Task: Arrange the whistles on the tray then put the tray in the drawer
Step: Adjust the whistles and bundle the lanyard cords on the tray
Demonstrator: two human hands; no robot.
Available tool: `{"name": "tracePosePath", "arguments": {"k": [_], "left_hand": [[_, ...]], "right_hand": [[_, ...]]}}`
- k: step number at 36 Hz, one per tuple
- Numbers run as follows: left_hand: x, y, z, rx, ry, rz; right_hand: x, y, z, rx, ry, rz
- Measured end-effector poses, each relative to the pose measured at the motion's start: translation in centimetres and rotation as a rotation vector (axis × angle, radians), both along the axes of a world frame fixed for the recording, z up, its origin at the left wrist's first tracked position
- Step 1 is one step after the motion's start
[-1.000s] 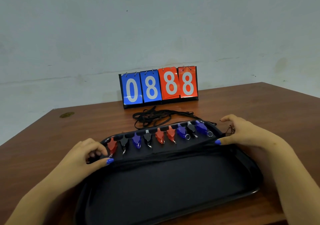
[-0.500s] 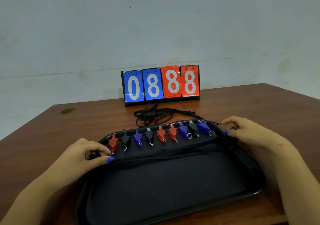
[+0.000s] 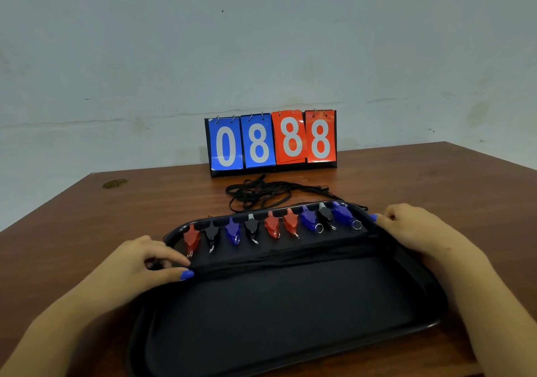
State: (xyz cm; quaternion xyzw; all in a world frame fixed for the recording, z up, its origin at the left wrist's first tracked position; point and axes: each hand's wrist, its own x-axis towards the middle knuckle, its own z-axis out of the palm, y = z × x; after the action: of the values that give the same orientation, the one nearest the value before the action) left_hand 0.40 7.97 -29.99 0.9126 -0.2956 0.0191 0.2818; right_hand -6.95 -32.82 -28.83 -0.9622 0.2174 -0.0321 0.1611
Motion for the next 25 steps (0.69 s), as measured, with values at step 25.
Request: {"name": "tracePosePath", "arguments": {"k": [25], "left_hand": [[3.4, -1.3, 0.9, 0.018, -0.272, 0.416]], "right_hand": [[0.7, 1.9, 0.3, -0.231, -0.307, 0.195]]}}
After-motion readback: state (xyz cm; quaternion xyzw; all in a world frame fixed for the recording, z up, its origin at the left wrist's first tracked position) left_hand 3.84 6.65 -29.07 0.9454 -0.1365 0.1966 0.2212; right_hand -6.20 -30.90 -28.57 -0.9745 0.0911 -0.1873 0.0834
